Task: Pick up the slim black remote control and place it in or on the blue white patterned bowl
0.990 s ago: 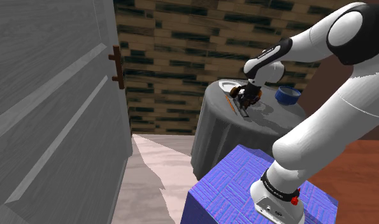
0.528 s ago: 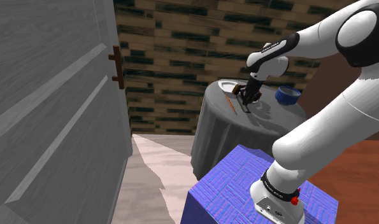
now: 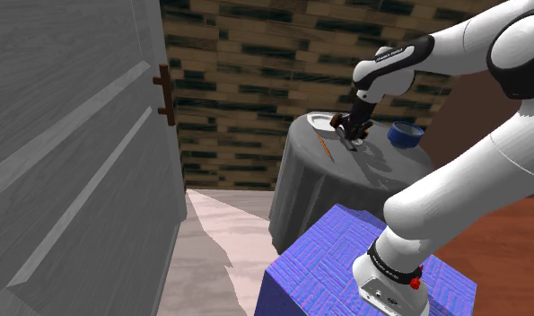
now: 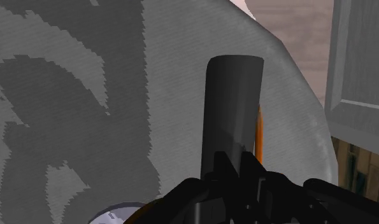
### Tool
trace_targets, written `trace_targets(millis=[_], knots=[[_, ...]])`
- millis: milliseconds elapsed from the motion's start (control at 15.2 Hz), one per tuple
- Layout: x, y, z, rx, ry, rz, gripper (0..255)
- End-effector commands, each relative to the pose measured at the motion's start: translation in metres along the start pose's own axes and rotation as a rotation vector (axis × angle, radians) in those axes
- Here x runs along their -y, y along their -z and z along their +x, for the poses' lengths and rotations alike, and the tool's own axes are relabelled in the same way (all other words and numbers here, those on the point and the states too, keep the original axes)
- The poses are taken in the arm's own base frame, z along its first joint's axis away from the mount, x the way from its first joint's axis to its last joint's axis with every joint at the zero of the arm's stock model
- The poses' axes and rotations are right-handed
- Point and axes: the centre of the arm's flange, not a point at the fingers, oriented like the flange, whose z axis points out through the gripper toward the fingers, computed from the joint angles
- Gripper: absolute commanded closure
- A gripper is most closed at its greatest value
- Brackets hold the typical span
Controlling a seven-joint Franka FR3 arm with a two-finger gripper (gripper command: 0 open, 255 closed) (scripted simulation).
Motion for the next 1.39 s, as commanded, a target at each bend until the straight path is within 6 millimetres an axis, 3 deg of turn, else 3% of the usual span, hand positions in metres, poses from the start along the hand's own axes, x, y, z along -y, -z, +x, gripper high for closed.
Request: trace_targets(millis=[0,924,1320], knots=[[0.002,0.011,0.000,0.000,0.000,0.000,255],[0.007,0.083,-0.001,0.000,0.000,0.000,255],[-0.067,0.087,0.027,0.000,0.000,0.000,255]])
